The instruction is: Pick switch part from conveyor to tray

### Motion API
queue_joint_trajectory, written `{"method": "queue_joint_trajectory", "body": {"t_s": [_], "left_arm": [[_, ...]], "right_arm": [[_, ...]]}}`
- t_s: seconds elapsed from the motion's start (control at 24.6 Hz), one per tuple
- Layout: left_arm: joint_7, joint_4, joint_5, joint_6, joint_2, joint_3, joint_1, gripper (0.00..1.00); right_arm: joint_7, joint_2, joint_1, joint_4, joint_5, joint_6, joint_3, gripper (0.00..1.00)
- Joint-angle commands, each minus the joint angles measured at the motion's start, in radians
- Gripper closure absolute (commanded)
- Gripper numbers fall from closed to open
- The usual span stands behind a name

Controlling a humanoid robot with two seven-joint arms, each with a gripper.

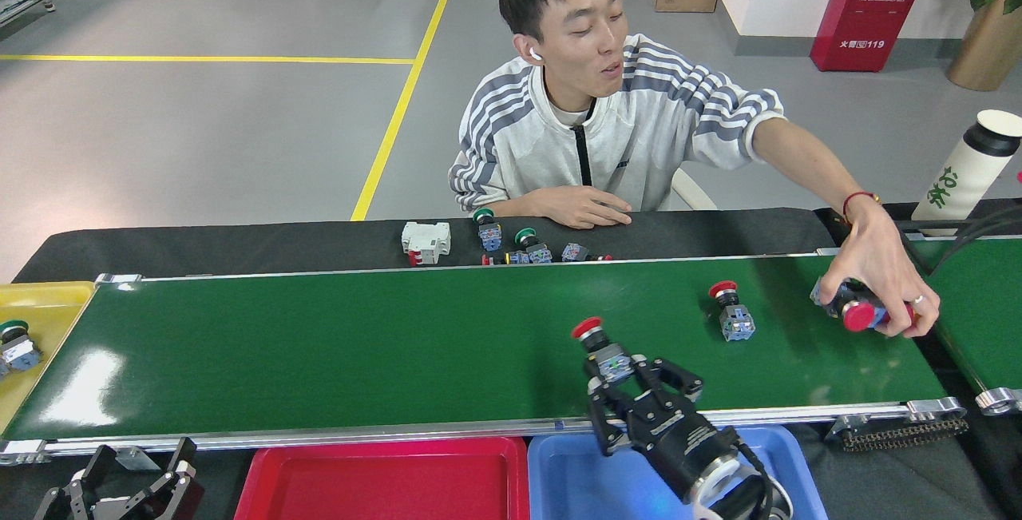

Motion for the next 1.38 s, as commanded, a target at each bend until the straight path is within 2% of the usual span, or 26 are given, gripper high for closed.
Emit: {"method": "queue_joint_trajectory", "body": {"t_s": [0.0, 0.04, 0.16, 0.32, 0.41, 0.45, 0.53, 0.61, 0.69, 0.81, 0.93, 1.01, 1.18, 1.34], "left_arm": [[0.003, -0.008, 0.001, 0.001, 0.009, 0.001, -0.011, 0.0], [0.003, -0.008, 0.001, 0.001, 0.009, 0.001, -0.011, 0.0], [0.003, -0.01, -0.002, 0.001, 0.007, -0.008, -0.011, 0.0], [0.003, -0.017, -0.002, 0.001, 0.007, -0.024, -0.011, 0.0], [0.003, -0.019, -0.001, 0.001, 0.004, -0.017, -0.001, 0.0], [0.003, -0.023, -0.001, 0.001, 0.004, -0.013, 0.001, 0.0], [0.003, -0.023, 0.001, 0.001, 0.006, -0.011, 0.001, 0.0], [0.003, -0.025, 0.001, 0.001, 0.006, -0.011, 0.003, 0.0], [0.003, -0.023, 0.001, 0.001, 0.007, -0.011, 0.003, 0.0], [0.003, -0.025, 0.001, 0.0, 0.006, -0.016, 0.004, 0.0], [0.003, -0.023, 0.001, -0.002, 0.006, -0.022, 0.006, 0.0], [0.003, -0.028, 0.001, 0.0, 0.004, -0.024, 0.006, 0.0], [0.003, -0.027, 0.001, 0.003, 0.004, -0.007, 0.006, 0.0], [0.003, -0.027, 0.001, 0.003, 0.004, -0.007, 0.006, 0.0]], "right_arm": [[-0.022, 0.038, -0.016, -0.007, 0.04, -0.089, 0.072, 0.3], [-0.025, 0.067, -0.016, 0.01, 0.066, -0.095, 0.099, 0.0], [-0.028, 0.111, -0.03, 0.059, 0.086, -0.1, 0.138, 0.01], [-0.028, 0.114, -0.036, 0.056, 0.079, -0.092, 0.138, 0.0], [-0.029, 0.117, -0.021, 0.025, 0.07, -0.049, 0.092, 0.0], [-0.031, 0.116, 0.001, -0.006, 0.07, 0.024, 0.033, 0.02], [-0.052, 0.116, 0.096, -0.061, 0.07, 0.187, -0.049, 0.03], [-0.126, 0.113, 0.175, -0.11, 0.07, 0.306, -0.091, 0.03], [-0.233, 0.114, 0.289, -0.128, 0.07, 0.415, -0.164, 0.02], [-0.264, 0.116, 0.349, -0.124, 0.07, 0.518, -0.212, 0.02], [-0.256, 0.119, 0.33, -0.101, 0.069, 0.645, -0.22, 0.02], [-0.23, 0.116, 0.26, -0.081, 0.069, 0.701, -0.218, 0.02], [-0.14, 0.131, 0.117, 0.017, 0.072, 0.71, -0.212, 0.02], [-0.131, 0.148, 0.054, 0.1, 0.079, 0.71, -0.198, 0.02]]}}
